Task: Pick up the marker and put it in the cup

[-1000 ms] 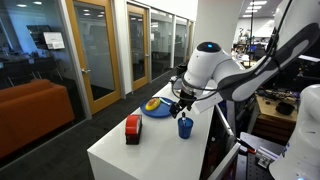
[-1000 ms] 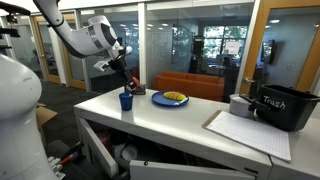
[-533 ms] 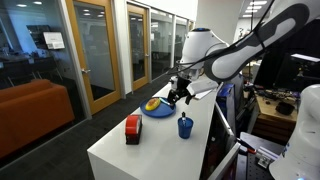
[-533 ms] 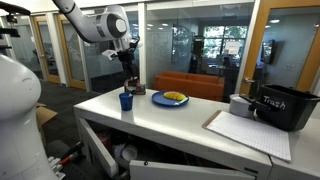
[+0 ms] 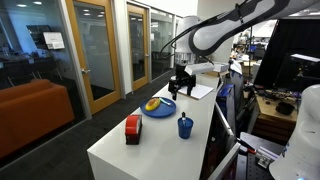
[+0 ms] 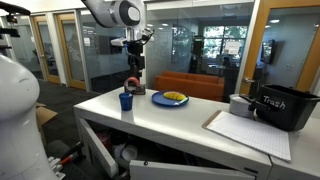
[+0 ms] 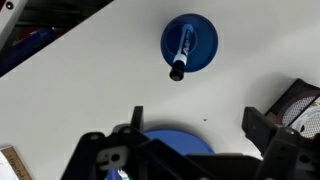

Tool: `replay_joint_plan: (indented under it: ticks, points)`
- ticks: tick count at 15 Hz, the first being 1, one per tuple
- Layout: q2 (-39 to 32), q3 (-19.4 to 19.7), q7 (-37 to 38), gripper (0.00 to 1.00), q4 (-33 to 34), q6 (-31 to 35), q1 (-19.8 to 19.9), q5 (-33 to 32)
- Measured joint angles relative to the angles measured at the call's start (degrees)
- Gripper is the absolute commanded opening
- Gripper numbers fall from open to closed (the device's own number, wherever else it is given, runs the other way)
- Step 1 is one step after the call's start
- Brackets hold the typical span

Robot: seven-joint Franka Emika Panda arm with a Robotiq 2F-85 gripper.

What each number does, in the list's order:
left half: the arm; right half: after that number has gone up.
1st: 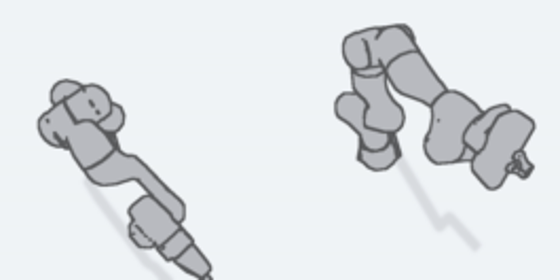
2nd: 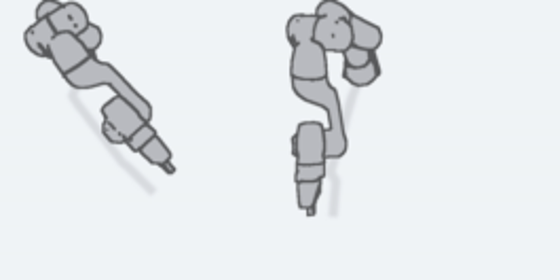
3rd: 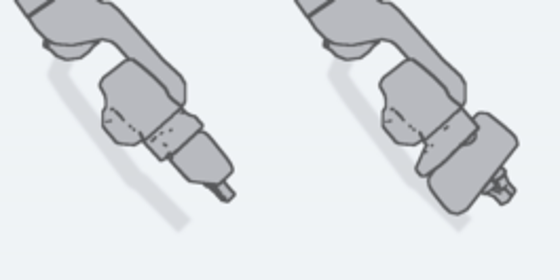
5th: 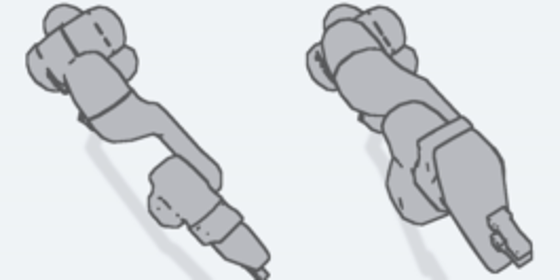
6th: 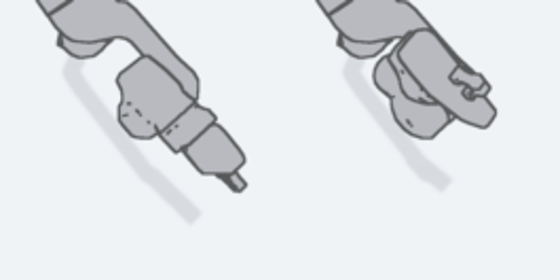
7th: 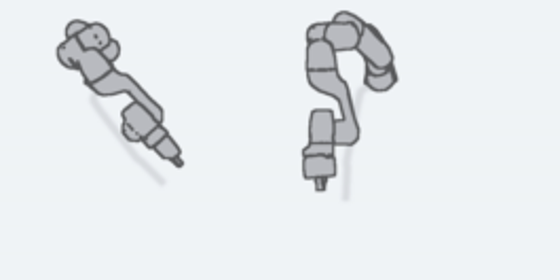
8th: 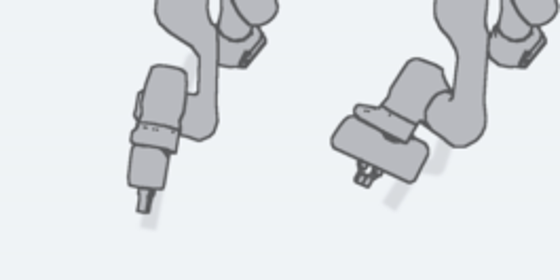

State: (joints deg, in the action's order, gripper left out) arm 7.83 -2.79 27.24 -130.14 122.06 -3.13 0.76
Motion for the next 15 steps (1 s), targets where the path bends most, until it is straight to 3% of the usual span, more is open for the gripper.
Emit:
replay_joint_plan:
  ticks: [8, 15]
  points:
    - [-5.7, 1.2, -10.5, 1.0, 10.8, -15.2, 0.8, -0.3]
    - [-7.5, 1.5, -16.4, 1.0, 14.6, -19.5, 0.8, -1.7]
